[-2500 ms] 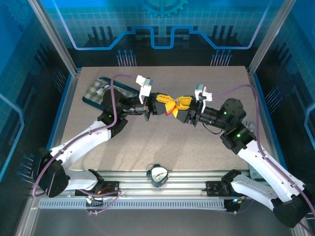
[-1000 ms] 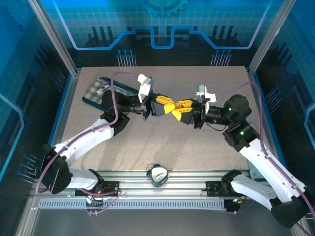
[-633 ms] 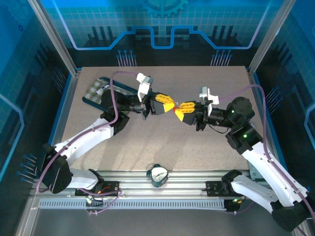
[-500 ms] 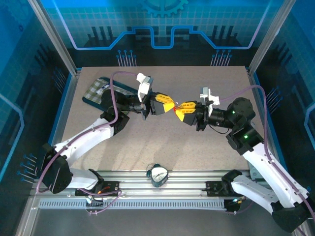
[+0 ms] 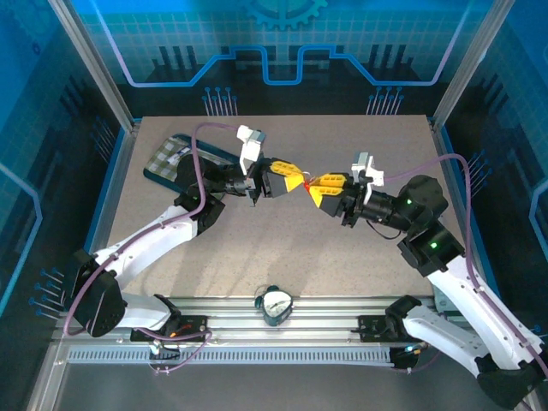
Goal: Remove the keys from the keyring
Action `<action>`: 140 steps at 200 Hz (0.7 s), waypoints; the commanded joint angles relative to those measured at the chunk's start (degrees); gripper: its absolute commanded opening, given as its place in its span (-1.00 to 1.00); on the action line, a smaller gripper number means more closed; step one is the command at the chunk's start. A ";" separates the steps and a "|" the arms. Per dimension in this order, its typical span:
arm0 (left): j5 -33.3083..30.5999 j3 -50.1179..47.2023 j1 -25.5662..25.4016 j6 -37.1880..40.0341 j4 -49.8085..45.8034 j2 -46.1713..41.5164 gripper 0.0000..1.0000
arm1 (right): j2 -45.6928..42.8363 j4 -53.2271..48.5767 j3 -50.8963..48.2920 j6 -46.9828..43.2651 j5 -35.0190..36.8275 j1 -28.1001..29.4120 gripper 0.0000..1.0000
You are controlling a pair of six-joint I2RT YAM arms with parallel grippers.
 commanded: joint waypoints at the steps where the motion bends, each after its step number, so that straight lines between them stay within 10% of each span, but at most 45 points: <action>1: 0.94 0.79 0.03 -0.03 3.11 -1.40 -1.00 | 0.67 -4.72 1.81 -3.53 7.51 1.86 -0.57; 81: 1.06 0.53 -0.50 -0.12 2.87 -1.67 -1.00 | 2.81 -6.73 5.01 -7.90 18.84 7.61 -0.45; 140: 0.89 0.32 -0.46 0.61 2.15 -1.75 -1.00 | 1.54 -5.47 4.35 -9.17 20.22 9.06 -0.78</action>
